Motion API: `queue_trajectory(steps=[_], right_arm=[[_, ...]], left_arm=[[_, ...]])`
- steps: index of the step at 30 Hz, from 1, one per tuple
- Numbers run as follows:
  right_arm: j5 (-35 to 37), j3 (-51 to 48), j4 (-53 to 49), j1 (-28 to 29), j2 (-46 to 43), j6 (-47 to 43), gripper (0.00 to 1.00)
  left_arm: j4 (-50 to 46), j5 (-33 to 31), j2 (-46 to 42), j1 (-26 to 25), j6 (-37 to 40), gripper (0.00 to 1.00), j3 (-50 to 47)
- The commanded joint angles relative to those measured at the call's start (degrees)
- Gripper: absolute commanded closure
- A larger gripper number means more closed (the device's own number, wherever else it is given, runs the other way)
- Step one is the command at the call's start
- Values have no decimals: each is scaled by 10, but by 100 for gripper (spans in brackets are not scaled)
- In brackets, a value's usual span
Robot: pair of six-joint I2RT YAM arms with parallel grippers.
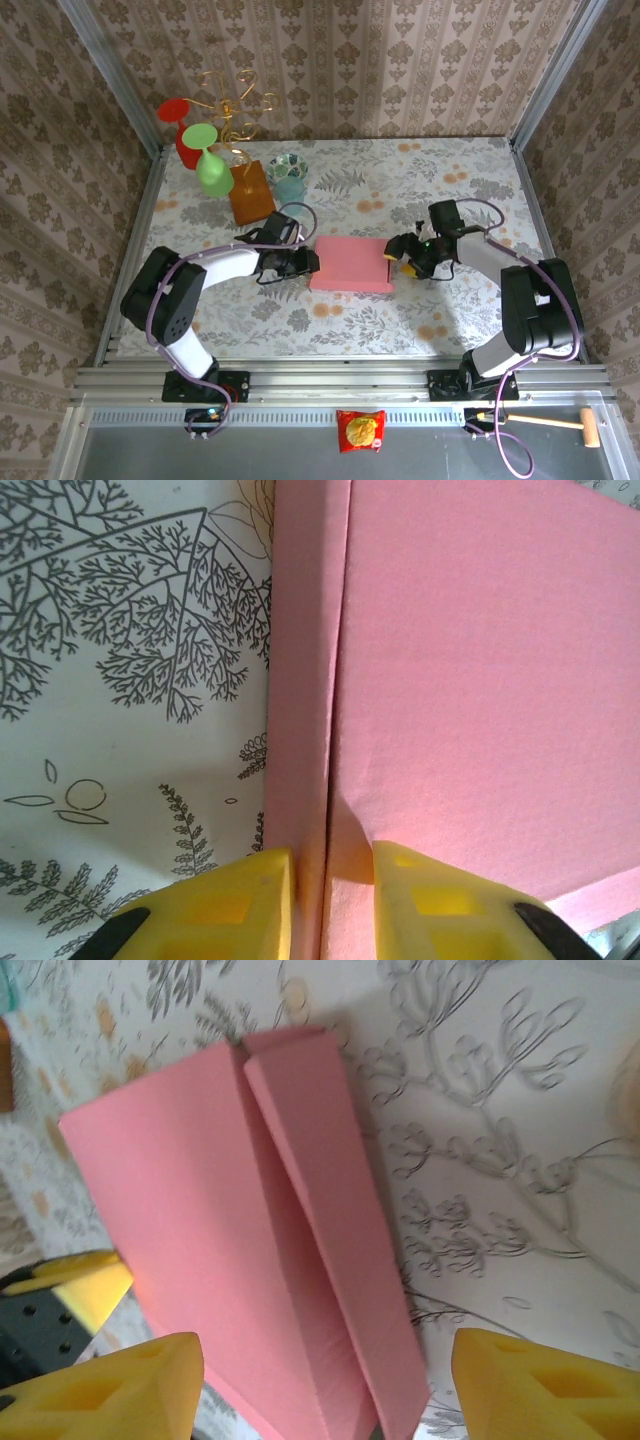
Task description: Fold the paper box
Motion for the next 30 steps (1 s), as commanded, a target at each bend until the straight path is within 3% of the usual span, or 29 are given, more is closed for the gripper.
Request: queue_trajectory(steps=[1, 19, 30], right_arm=[[-71, -23, 73, 0, 20, 3, 32], [-171, -32, 177, 10, 78, 8, 31], [-163, -32, 252, 59, 87, 83, 38]], left_arm=[[-42, -17, 16, 1, -1, 75, -31], [-8, -13, 17, 35, -8, 76, -78], [26, 1, 26, 42, -27, 76, -84]])
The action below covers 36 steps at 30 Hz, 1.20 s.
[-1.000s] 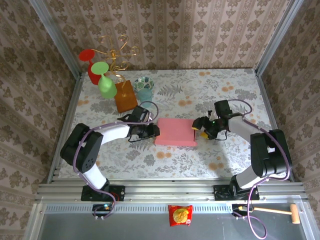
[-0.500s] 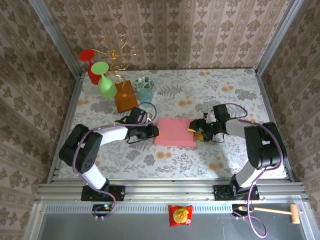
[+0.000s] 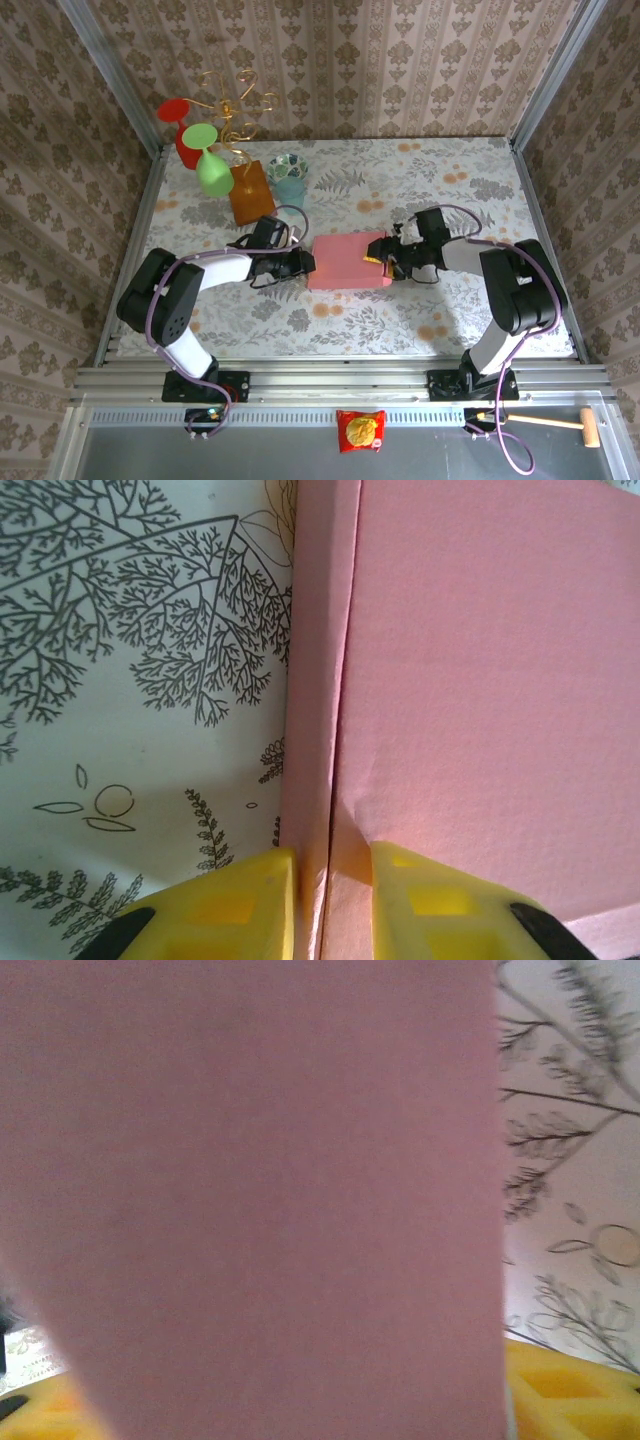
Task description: Fold the paper box
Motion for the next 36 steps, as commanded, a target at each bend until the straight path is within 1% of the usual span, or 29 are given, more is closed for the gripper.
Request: queue_trajectory(steps=[1, 4, 6, 9, 10, 12, 13, 15, 17, 19, 20, 22, 23, 24, 28, 30, 32, 34, 36], right_arm=[[-6, 5, 43, 16, 8, 46, 41], [7, 3, 64, 19, 7, 85, 49], [14, 7, 62, 18, 1, 108, 56], [27, 17, 33, 10, -17, 140, 63], [27, 21, 24, 7, -24, 156, 64], [31, 31, -1, 0, -35, 191, 64], [31, 36, -15, -4, -40, 214, 65], [30, 44, -35, -9, -51, 266, 68], [27, 47, -52, -14, -61, 321, 69], [20, 55, -75, -18, -70, 365, 69], [14, 65, -103, -20, -72, 381, 69], [-4, 88, -154, -27, -71, 394, 70], [-13, 101, -187, -31, -69, 395, 70], [-27, 112, -217, -35, -64, 398, 70], [-81, 128, -254, -52, -53, 432, 69], [-96, 131, -264, -58, -50, 437, 68], [-98, 133, -286, -63, -52, 430, 68], [-102, 128, -294, -66, -55, 430, 68], [-107, 126, -306, -71, -55, 423, 69]], left_arm=[[-56, -47, 32, 8, -13, 76, -28], [-46, -45, 14, 10, -26, 75, -25], [-44, -48, -14, 14, -36, 72, -21], [-51, -83, -85, 16, -44, 56, -12], [-60, -99, -111, 17, -45, 51, -5], [-57, -116, -154, 20, -41, 45, 8], [-55, -128, -174, 20, -38, 42, 15], [-77, -169, -200, 21, -53, 37, 32], [-107, -187, -207, 28, -74, 37, 54], [-125, -187, -210, 33, -87, 42, 74], [-119, -180, -212, 31, -79, 43, 82], [-113, -170, -217, 20, -30, 43, 99], [-118, -168, -219, 11, 15, 44, 110], [-131, -168, -219, -2, 71, 44, 126], [-221, -162, -204, -64, 291, 47, 189], [-266, -175, -198, -95, 390, 42, 214], [-294, -198, -197, -117, 464, 36, 225], [-303, -223, -204, -134, 530, 27, 221], [-300, -216, -212, -138, 588, 24, 203]])
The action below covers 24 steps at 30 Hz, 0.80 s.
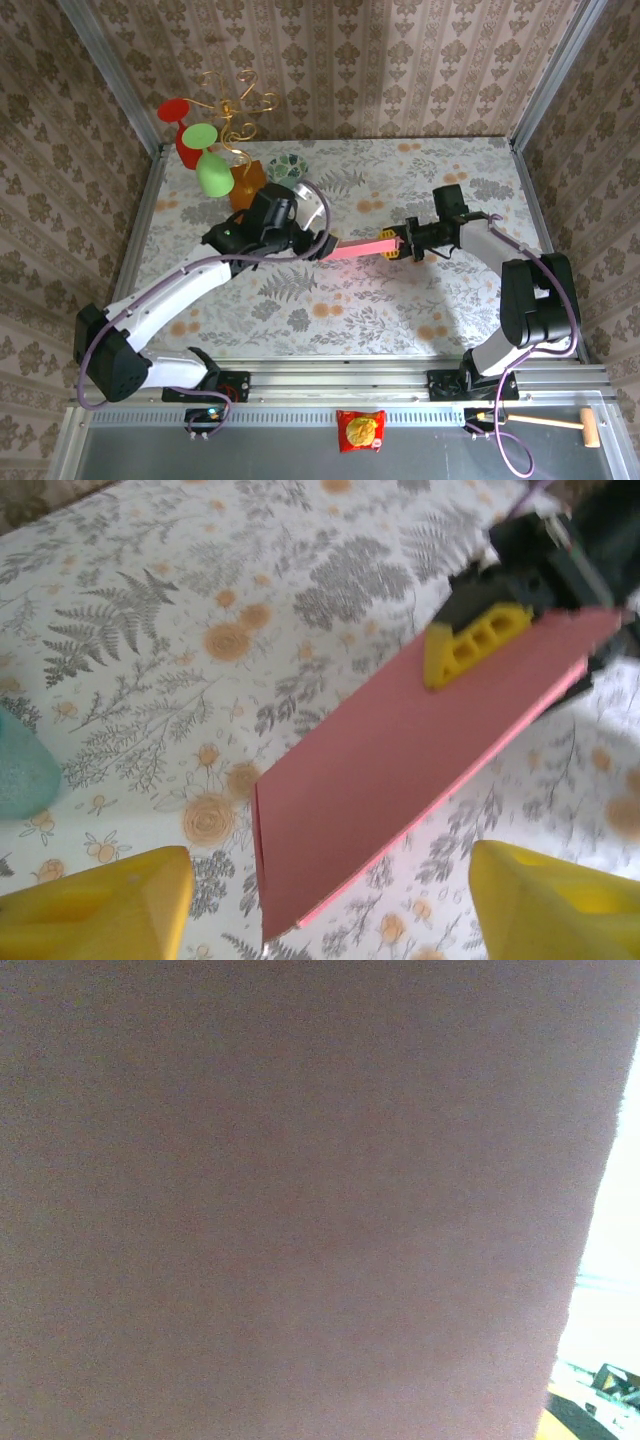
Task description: Fold the paper box
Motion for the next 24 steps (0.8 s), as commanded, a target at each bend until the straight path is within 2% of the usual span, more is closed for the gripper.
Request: queue_trajectory(steps=[1, 3, 5, 7, 10, 14, 24], right_arm=[[-35, 9, -65, -7, 4, 1, 69], [-37, 6, -78, -13, 3, -7, 70], [-41, 5, -84, -15, 1, -13, 71], [-41, 7, -109, -18, 1, -27, 72], [-43, 4, -122, -23, -1, -38, 73], [-44, 4, -147, -25, -3, -58, 75], [-41, 15, -182, -25, 11, -90, 75]], left_arm=[[-46, -24, -10, -3, 179, 22, -22], [-36, -17, -10, 1, 206, 18, -41], [-12, 21, -17, 9, 230, 16, -69], [63, 73, -49, 9, 270, 9, -131], [162, 76, -83, 12, 261, 0, -211], [188, 114, -76, 29, 240, 0, -245], [318, 129, -7, 34, 190, 1, -275]])
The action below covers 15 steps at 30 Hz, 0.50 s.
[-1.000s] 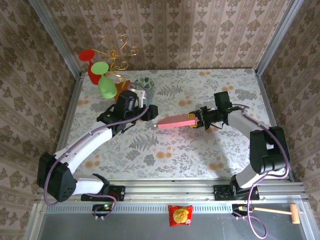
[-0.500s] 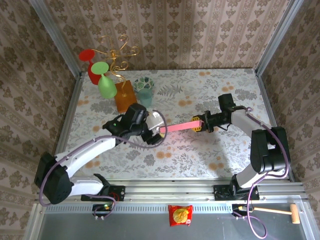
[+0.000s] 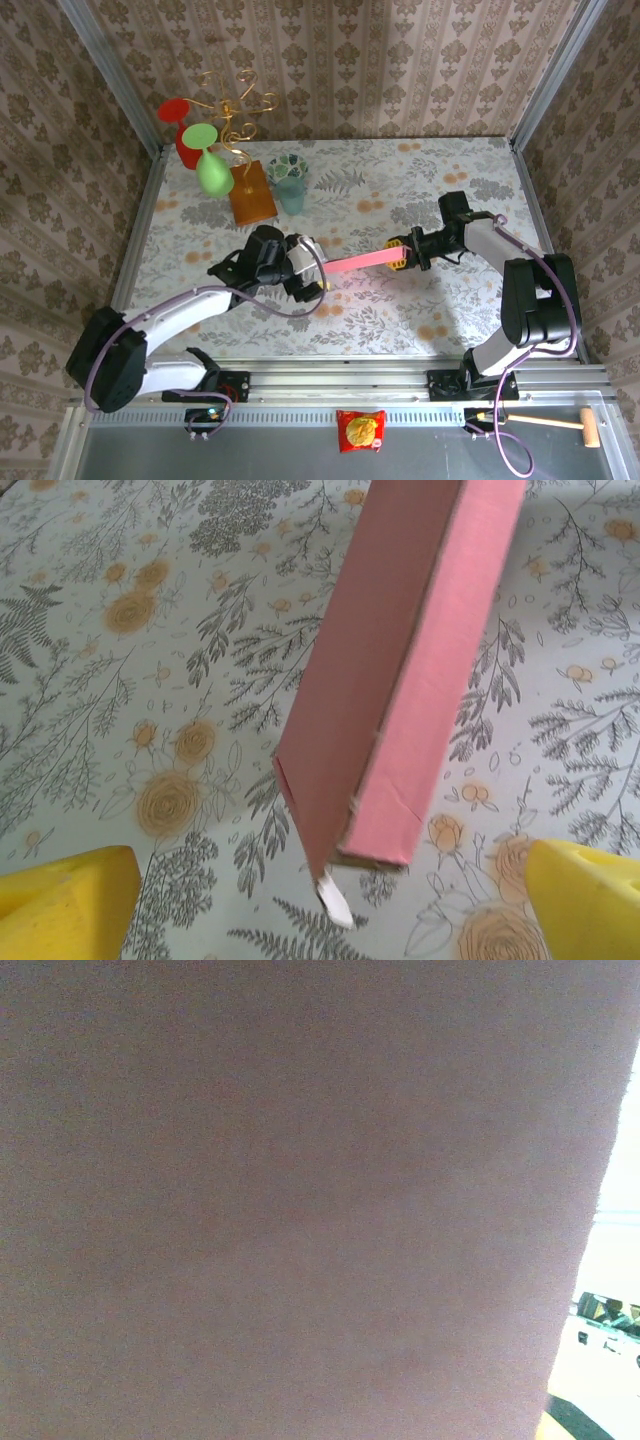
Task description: Fold the paper box
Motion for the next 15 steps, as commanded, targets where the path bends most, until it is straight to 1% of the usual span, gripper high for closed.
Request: queue_trajectory(steps=[1, 4, 11, 12, 15], right_arm=[[2, 14, -51, -1, 12, -14, 75], [2, 12, -51, -1, 14, -15, 75], [-2, 16, -38, -1, 34, -15, 74], [-1, 19, -37, -1, 37, -15, 74], [-2, 24, -33, -1, 47, -15, 74]], left_arm=[[69, 25, 26, 6, -24, 2, -3], [77, 45, 57, 6, -32, 5, 14], [79, 94, 98, 3, -62, 21, 41], [76, 97, 102, 2, -64, 25, 45], [68, 109, 117, 0, -74, 40, 59]])
